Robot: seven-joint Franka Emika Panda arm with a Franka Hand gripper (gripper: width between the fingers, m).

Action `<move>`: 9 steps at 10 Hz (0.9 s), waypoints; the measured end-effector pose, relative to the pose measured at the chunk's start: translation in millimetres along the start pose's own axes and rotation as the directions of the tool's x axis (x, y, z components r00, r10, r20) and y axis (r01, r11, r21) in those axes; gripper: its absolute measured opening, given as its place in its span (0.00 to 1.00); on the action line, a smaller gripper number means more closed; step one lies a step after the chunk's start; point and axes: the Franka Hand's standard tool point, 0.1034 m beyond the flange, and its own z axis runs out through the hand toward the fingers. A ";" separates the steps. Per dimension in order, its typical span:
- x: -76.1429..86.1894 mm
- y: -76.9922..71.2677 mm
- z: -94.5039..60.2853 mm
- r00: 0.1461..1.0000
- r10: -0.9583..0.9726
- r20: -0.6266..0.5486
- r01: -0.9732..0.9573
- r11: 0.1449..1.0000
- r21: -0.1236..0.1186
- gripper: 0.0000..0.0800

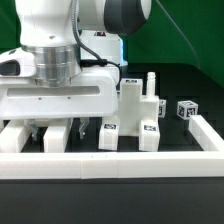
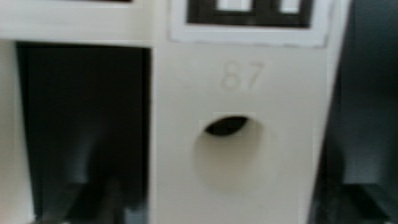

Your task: Assemble chair

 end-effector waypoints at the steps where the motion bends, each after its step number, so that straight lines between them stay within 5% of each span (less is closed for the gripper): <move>1: 0.0 -0.1 0.0 1.000 0.000 0.000 0.000 1.000 0.000 0.53; 2: 0.2 -0.2 -0.1 1.000 0.000 0.000 0.000 1.000 0.000 0.35; 5: 3.7 -0.7 -6.9 1.000 0.012 -0.011 -0.012 1.000 0.002 0.35; 9: 7.7 3.2 -76.5 1.000 0.021 -0.015 -0.020 0.998 0.059 0.36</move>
Offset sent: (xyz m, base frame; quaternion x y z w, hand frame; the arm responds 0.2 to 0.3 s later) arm 0.0012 0.0033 0.0058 0.0004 0.0100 0.0268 0.9996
